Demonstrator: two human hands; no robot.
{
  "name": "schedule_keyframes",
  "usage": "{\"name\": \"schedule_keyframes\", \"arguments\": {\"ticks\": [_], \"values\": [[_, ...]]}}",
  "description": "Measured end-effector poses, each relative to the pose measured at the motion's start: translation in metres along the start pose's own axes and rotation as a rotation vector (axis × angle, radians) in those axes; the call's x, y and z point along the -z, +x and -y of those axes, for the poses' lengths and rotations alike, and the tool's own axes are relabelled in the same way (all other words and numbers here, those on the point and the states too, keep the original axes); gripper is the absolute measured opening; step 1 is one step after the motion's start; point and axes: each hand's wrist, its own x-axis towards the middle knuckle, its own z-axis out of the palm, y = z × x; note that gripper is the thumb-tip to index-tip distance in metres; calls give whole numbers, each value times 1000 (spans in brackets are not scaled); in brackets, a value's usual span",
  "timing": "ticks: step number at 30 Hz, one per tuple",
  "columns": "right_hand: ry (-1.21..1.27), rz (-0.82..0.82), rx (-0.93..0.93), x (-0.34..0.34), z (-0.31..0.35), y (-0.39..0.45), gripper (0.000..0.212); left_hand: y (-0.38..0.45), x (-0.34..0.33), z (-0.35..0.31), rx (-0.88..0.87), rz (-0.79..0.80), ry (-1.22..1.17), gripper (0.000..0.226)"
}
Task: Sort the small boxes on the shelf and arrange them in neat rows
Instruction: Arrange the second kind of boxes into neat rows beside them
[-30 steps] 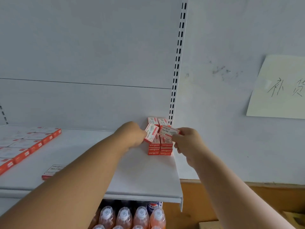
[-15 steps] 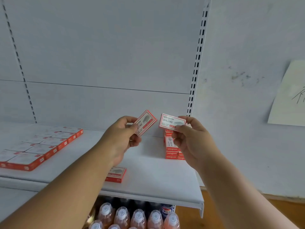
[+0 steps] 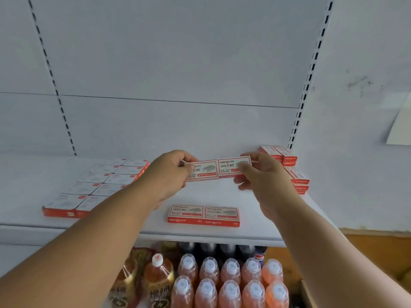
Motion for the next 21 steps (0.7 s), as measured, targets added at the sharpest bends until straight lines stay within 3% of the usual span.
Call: {"name": "schedule_keyframes", "arguments": {"ticks": [5,10,16,21], "values": [[-247,-71,-99,-9,-18,-11,4,4,11,26,31,56,290,17],[-569,-81,-82,-13,-23,-19,9,7,9,36,35,111,474,24],[-893,80,-65,-22,-20,-22,16,6,6,39,-44,186,615,22],[-920,150,5,-20,-18,-22,21,-2,7,39,-149,172,611,30]]}}
